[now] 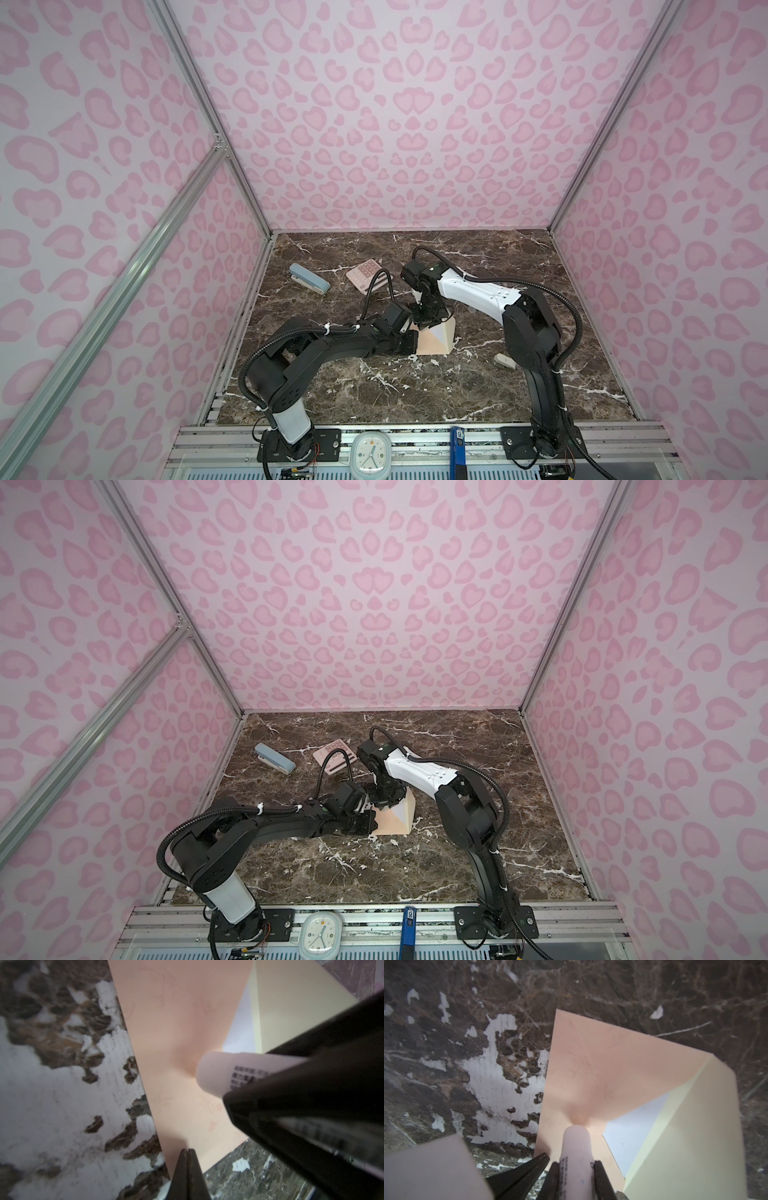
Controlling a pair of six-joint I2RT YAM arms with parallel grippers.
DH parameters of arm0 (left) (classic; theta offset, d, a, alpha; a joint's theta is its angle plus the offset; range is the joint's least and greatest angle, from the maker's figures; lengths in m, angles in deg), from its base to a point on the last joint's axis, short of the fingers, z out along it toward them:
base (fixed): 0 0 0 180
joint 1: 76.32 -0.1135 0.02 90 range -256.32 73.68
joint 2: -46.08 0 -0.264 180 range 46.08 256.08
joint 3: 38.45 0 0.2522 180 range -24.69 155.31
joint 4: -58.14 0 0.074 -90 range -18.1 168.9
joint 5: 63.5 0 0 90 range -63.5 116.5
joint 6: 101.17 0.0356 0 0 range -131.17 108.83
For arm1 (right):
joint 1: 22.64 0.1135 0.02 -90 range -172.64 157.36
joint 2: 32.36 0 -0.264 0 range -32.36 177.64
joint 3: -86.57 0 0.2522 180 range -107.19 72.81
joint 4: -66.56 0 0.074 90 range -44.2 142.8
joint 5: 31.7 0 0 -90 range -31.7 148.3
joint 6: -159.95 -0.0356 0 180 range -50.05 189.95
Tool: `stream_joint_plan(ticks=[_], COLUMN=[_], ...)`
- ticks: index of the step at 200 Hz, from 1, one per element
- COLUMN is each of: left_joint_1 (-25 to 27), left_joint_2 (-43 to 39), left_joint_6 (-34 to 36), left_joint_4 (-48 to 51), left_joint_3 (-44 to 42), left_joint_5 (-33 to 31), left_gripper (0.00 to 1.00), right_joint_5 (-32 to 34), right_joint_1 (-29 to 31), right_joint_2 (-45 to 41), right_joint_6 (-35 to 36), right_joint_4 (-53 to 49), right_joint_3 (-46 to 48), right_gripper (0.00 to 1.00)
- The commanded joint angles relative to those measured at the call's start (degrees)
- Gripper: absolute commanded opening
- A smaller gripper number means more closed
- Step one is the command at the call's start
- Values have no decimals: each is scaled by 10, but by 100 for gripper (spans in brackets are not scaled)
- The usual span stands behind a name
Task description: Place the letter into the envelope and seal it
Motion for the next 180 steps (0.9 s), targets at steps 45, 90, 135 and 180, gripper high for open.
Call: stream_joint_plan(ticks=[45, 90, 135, 180], left_joint_1=[0, 1, 0, 0], left_joint_2=[8, 11, 14, 17], left_joint_6=[1, 1, 2, 1], left_joint_4=[15, 17, 18, 20], left_joint_3=[3, 5, 7, 9], left_joint_5=[0, 0, 1, 1], left_gripper=[4, 4, 4, 4], right_joint_5=[13, 16, 22, 25], right_joint_1=[-8, -9, -7, -8], right_joint_2=[25, 28, 30, 34], right_joint_6=[9, 10, 15, 20], right_joint_4=[-15, -22, -31, -36], right_joint_3=[-21, -26, -27, -26], right_gripper=[1, 0, 0, 0])
